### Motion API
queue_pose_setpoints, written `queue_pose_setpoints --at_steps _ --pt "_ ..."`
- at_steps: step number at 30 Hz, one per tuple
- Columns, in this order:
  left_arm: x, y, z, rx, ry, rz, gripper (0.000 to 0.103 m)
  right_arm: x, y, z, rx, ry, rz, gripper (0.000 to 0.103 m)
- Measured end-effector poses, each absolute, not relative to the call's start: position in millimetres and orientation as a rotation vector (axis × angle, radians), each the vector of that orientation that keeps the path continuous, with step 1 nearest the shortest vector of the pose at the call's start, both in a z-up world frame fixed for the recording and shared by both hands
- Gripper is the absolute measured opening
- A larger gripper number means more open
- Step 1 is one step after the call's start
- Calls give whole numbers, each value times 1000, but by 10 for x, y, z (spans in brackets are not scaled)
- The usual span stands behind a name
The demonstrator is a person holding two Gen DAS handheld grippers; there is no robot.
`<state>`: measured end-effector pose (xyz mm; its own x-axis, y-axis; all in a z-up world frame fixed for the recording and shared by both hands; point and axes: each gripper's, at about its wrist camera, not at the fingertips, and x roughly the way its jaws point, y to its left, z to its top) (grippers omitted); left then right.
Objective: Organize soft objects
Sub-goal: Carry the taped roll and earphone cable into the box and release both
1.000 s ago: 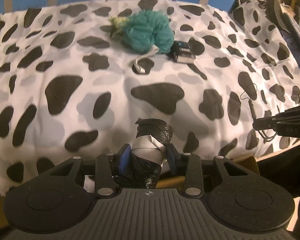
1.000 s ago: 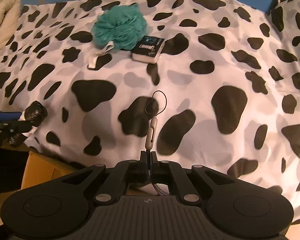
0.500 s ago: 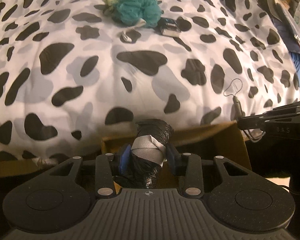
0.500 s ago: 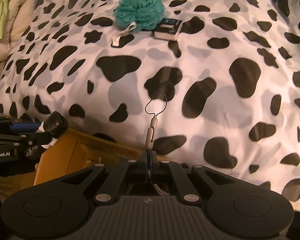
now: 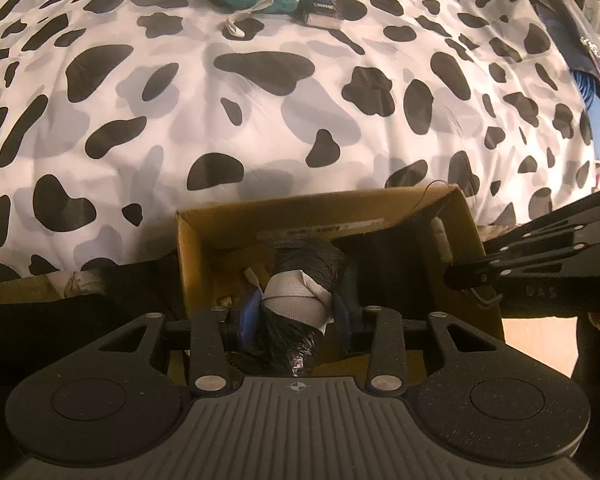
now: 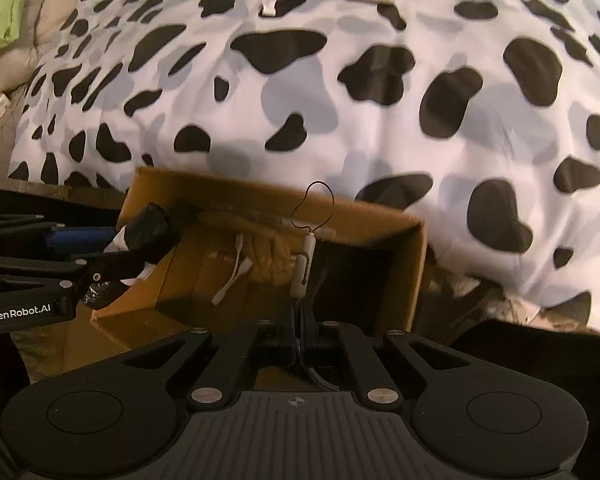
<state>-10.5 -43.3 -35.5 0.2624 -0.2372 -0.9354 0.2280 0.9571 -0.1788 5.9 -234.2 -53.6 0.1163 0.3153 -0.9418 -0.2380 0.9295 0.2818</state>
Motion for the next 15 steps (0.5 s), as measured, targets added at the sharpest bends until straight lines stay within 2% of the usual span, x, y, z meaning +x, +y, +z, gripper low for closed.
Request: queue_pose_setpoints --at_steps 15 --pt "-97 -422 -401 0 1277 -284 40 75 -2276 -602 41 1436 413 6"
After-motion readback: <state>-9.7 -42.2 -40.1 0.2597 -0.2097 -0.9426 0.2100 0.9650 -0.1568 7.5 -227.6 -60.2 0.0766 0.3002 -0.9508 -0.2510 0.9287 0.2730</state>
